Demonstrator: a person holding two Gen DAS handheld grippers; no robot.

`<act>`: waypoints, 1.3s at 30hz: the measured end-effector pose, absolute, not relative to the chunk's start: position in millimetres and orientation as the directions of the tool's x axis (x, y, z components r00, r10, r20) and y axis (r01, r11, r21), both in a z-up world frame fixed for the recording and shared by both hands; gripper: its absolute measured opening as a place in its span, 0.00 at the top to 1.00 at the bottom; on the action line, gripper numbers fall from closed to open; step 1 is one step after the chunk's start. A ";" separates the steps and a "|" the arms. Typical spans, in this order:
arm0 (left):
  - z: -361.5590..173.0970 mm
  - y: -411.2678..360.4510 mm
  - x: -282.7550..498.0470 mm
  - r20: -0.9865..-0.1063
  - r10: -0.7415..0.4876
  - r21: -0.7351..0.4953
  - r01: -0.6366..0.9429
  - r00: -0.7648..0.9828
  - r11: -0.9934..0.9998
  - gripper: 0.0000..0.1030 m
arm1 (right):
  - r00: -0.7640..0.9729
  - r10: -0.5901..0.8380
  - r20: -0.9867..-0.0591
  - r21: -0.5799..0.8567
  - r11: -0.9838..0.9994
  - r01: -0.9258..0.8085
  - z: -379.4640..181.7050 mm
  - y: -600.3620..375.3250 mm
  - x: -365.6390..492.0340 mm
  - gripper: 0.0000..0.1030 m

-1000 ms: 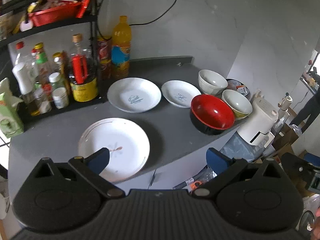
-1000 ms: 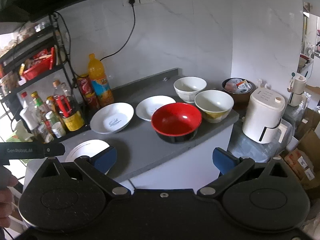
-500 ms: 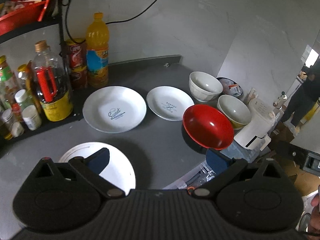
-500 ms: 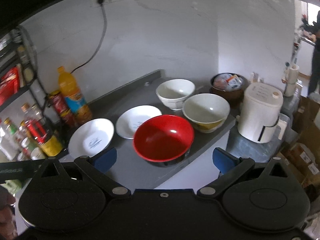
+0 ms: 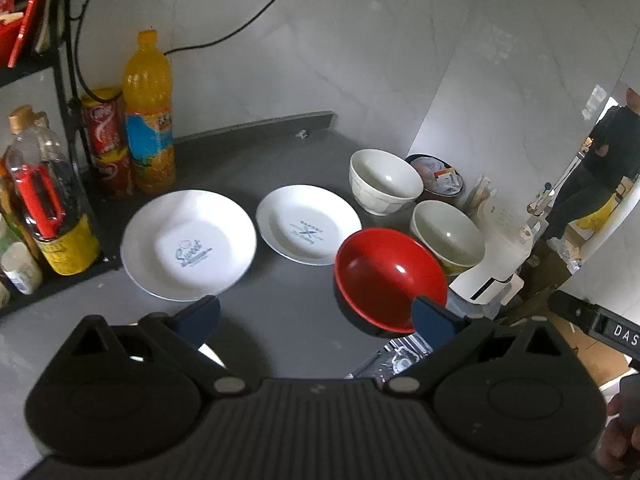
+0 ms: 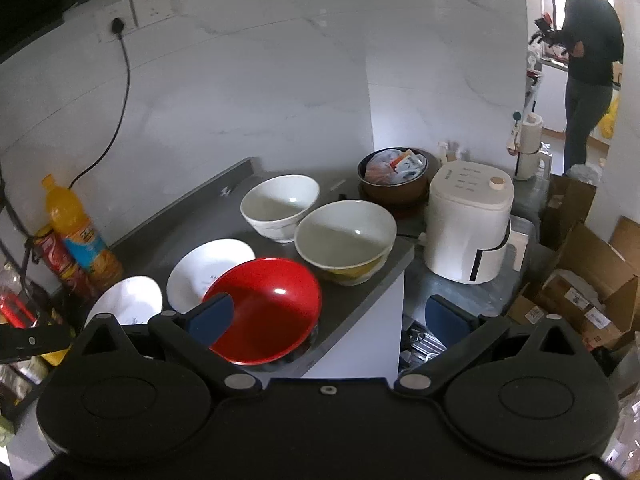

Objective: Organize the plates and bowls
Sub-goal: 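Move both grippers together toward the cream bowl beside the red bowl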

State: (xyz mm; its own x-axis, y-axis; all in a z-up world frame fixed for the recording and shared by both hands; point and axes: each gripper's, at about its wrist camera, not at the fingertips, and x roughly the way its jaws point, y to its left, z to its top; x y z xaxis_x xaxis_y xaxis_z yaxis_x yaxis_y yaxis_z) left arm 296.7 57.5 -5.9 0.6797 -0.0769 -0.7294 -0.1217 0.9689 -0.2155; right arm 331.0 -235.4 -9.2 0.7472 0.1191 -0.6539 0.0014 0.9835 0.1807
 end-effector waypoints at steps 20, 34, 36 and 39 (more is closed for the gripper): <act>-37.7 -25.4 440.5 -0.742 -0.099 -0.199 -0.077 0.664 0.977 0.03 | 0.717 0.150 -0.681 0.161 0.986 -0.053 -51.1 -288.0 454.3 0.00; -80.0 -85.4 536.0 -0.813 -0.073 -0.143 -0.076 0.578 0.987 0.03 | 0.606 0.245 -0.757 0.255 0.964 -0.071 -102.4 -321.3 538.1 0.10; -87.9 -91.0 546.1 -0.823 -0.057 -0.123 -0.080 0.566 0.989 0.04 | 0.585 0.261 -0.768 0.270 0.960 -0.073 -110.5 -321.5 546.9 0.13; -100.5 -91.0 561.3 -0.833 -0.082 -0.159 -0.095 0.548 0.983 0.08 | 0.550 0.273 -0.790 0.273 0.958 -0.083 -123.7 -318.2 559.1 0.20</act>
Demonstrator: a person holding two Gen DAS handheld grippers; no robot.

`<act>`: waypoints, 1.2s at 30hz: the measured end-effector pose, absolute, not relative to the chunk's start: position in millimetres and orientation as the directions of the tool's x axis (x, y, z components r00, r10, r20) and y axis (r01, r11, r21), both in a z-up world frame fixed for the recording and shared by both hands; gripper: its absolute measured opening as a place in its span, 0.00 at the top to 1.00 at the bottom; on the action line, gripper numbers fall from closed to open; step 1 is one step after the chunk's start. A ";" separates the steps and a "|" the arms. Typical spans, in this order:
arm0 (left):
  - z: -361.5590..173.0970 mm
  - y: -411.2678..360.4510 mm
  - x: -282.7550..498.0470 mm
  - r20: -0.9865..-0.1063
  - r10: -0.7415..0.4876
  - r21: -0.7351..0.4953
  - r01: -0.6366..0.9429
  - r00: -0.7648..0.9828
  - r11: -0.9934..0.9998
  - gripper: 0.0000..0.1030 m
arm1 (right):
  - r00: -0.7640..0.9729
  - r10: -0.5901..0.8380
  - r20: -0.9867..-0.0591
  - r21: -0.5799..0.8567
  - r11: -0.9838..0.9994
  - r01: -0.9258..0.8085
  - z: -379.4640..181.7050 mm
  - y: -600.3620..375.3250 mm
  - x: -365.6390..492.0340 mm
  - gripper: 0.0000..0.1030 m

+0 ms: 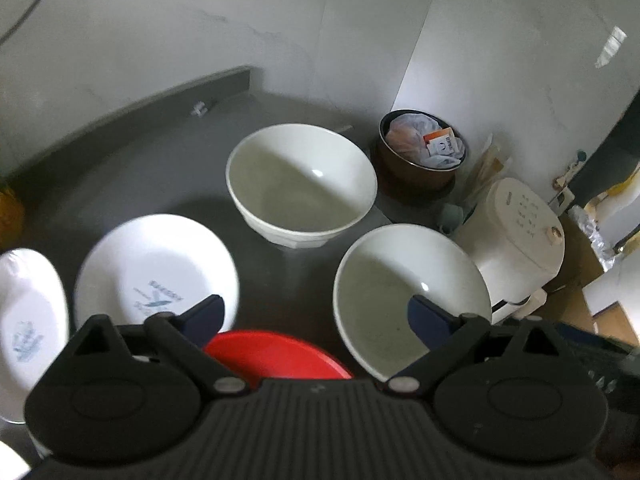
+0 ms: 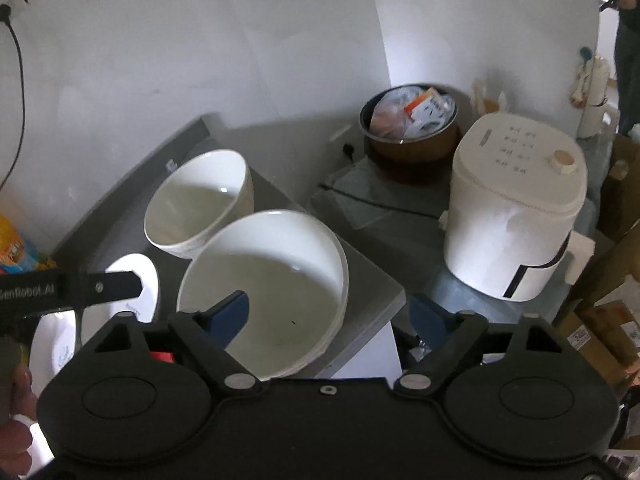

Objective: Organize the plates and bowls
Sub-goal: 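Move both grippers together toward the cream bowl beside the red bowl, then close both grippers on the rim of the cream bowl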

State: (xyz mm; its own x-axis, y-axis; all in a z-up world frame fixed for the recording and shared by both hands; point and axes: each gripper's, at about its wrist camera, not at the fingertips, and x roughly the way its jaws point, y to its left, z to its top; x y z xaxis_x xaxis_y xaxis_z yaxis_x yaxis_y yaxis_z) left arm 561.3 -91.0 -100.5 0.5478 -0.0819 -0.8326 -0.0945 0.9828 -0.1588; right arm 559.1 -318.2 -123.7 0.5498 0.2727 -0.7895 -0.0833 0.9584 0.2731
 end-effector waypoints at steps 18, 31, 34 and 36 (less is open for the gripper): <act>-171.0 -104.5 621.4 -0.916 -0.103 -0.177 -0.160 0.387 0.971 0.41 | 0.402 0.326 -0.856 0.340 0.940 -0.039 -183.6 -310.3 606.2 0.67; -175.6 -121.3 628.0 -0.924 -0.158 -0.219 -0.144 0.347 0.965 0.61 | 0.428 0.307 -0.850 0.325 0.945 -0.033 -172.4 -315.5 607.3 0.88; -168.3 -119.0 624.5 -0.918 -0.166 -0.226 -0.133 0.361 0.965 0.63 | 0.446 0.298 -0.844 0.321 0.947 -0.025 -163.5 -316.4 605.0 0.88; -160.5 -114.9 620.6 -0.910 -0.166 -0.230 -0.129 0.379 0.965 0.64 | 0.462 0.296 -0.836 0.317 0.948 -0.034 -156.5 -314.4 602.4 0.88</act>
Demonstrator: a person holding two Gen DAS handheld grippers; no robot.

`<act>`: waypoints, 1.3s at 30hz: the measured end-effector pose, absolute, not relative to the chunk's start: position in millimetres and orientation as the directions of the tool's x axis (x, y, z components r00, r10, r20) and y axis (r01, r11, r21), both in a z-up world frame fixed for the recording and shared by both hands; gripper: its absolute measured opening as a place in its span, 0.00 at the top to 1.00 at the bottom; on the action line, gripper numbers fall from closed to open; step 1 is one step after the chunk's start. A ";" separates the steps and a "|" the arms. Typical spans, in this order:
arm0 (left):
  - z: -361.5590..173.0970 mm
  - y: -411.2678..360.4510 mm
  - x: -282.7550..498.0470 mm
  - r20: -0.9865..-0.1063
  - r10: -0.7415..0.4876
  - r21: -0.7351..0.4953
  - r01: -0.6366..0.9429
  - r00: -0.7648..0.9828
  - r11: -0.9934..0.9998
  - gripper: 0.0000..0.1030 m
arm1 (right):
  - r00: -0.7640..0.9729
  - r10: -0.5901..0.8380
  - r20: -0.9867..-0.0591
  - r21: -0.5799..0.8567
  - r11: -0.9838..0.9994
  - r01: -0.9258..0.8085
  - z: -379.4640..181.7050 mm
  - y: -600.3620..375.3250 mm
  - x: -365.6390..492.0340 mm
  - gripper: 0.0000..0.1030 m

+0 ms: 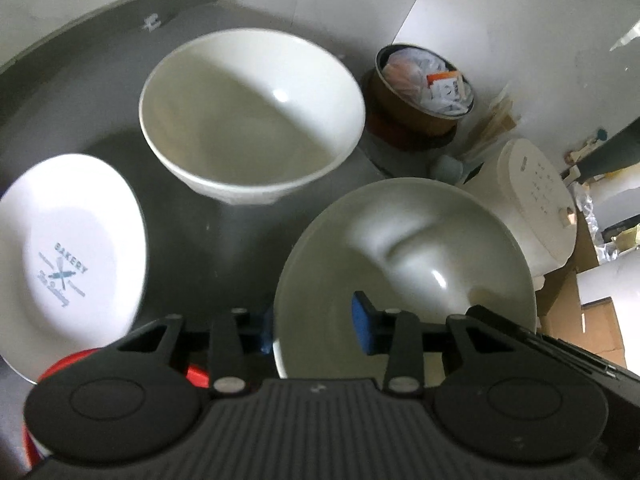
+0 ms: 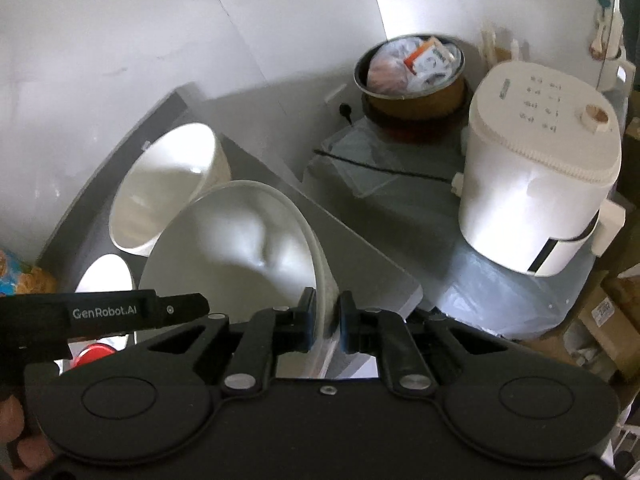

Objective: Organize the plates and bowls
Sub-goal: 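Close both grippers on the rim of the cream bowl, then lift the cream bowl with both grippers and lower it into the red bowl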

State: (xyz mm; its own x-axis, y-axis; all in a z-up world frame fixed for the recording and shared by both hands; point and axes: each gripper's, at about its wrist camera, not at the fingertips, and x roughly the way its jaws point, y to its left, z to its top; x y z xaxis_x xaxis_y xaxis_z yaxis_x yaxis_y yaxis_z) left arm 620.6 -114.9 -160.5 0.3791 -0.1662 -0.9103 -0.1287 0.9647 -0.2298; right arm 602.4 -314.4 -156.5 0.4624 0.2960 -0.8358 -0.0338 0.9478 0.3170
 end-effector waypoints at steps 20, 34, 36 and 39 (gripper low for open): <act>-90.7 -55.3 551.6 -0.848 -0.116 -0.243 -0.185 0.517 0.952 0.85 | 0.569 0.345 -0.747 0.323 0.935 -0.144 -90.6 -263.8 551.4 0.87; -78.5 -19.3 507.0 -0.839 -0.107 -0.263 -0.226 0.533 0.938 0.85 | 0.547 0.353 -0.759 0.297 0.935 -0.192 -80.0 -222.6 516.6 0.87; -81.2 -13.4 500.5 -0.844 -0.110 -0.268 -0.235 0.525 0.934 0.85 | 0.534 0.358 -0.766 0.298 0.934 -0.198 -82.6 -217.2 512.2 0.87; -85.8 -5.2 491.7 -0.853 -0.104 -0.263 -0.248 0.511 0.932 0.85 | 0.517 0.361 -0.776 0.295 0.932 -0.209 -85.2 -208.1 506.4 0.87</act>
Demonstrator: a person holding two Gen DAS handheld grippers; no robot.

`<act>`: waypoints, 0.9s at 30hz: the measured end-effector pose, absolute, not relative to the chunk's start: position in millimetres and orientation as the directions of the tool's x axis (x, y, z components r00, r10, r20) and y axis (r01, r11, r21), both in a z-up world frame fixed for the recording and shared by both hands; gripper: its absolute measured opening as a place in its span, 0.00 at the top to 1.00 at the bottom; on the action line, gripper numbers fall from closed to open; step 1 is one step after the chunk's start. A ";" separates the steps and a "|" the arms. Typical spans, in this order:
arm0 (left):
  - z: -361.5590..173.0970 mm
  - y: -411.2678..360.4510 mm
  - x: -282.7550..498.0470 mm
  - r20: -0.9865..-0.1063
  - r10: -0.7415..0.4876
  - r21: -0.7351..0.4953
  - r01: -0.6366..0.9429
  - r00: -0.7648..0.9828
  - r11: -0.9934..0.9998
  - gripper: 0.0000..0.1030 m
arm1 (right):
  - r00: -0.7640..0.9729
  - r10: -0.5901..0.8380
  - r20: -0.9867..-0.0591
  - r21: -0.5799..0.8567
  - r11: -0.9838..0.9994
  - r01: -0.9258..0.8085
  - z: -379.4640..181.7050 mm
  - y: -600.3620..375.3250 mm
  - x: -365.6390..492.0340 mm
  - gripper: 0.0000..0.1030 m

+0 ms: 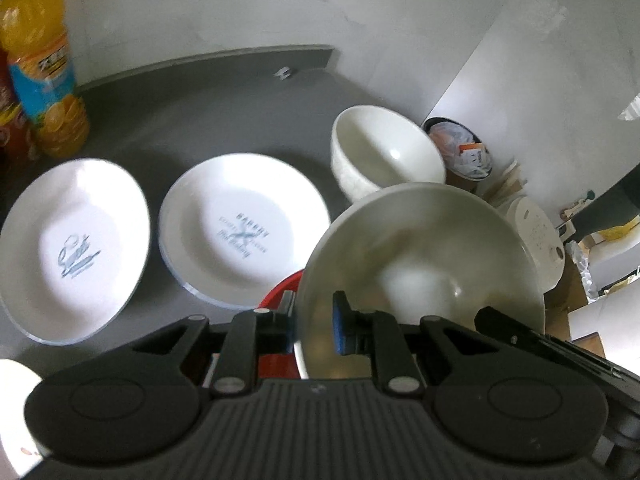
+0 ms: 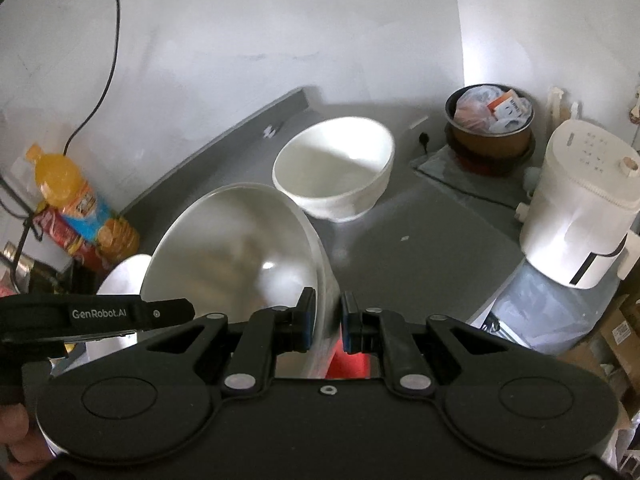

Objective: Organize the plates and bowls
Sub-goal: 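Lift the cream bowl with both grippers and lower it into the red bowl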

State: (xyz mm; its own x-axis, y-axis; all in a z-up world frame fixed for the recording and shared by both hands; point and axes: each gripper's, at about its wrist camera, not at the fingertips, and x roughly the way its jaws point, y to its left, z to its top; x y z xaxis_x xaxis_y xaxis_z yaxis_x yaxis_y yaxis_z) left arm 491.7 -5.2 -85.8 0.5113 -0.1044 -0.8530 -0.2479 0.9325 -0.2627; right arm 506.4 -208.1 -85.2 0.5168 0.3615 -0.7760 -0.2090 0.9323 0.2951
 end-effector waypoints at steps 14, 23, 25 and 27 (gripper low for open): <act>-112.7 7.4 470.8 -0.888 -0.112 -0.251 -0.266 0.446 0.931 0.81 | 0.468 0.343 -0.814 0.278 0.939 -0.205 -107.2 -192.9 490.5 0.87; -121.7 1.8 474.0 -0.890 -0.082 -0.210 -0.244 0.448 0.947 0.78 | 0.472 0.299 -0.829 0.232 0.953 -0.196 -117.0 -194.9 500.8 0.86; -120.1 1.4 474.7 -0.892 -0.085 -0.212 -0.243 0.445 0.947 0.77 | 0.466 0.308 -0.830 0.246 0.950 -0.191 -115.2 -196.6 502.9 0.83; -117.8 2.8 475.2 -0.890 -0.094 -0.222 -0.244 0.446 0.944 0.75 | 0.471 0.324 -0.821 0.265 0.946 -0.189 -109.4 -199.2 503.3 0.83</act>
